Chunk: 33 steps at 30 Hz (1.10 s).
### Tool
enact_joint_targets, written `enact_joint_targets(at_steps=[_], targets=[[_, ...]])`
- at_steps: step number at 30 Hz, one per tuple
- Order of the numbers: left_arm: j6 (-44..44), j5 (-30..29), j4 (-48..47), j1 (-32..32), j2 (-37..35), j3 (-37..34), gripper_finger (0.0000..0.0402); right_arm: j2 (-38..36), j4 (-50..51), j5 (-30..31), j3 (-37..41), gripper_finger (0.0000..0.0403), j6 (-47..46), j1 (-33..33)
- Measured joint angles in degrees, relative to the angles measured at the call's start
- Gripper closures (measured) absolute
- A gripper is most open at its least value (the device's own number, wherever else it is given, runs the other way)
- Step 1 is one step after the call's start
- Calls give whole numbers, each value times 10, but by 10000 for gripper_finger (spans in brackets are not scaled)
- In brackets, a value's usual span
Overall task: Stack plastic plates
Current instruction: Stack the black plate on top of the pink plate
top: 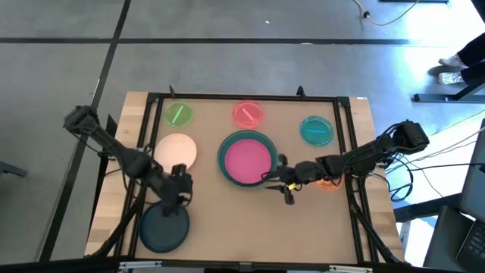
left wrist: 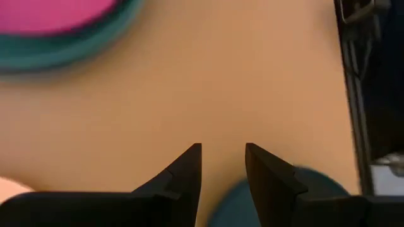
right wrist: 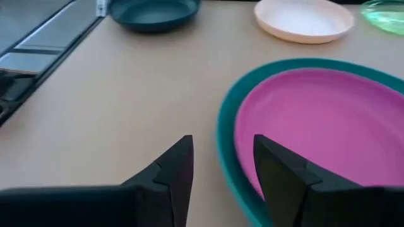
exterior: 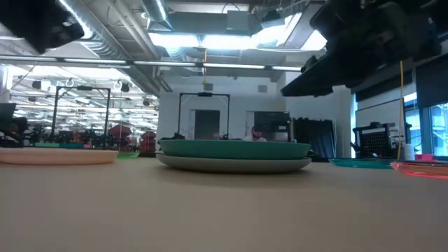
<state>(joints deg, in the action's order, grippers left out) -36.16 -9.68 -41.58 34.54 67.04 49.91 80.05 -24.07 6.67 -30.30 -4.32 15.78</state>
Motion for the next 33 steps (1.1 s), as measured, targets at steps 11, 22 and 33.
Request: enact_joint_targets(at_steps=[11,22,33], targets=[[-87,30,-111,70,93,0,287,0,-18,39,0,246,14,-5],[-86,46,-125,75,153,0,287,5,-17,39,0,246,14,-5],[-38,49,-125,75,207,0,287,33,-27,44,0,246,16,-5]])
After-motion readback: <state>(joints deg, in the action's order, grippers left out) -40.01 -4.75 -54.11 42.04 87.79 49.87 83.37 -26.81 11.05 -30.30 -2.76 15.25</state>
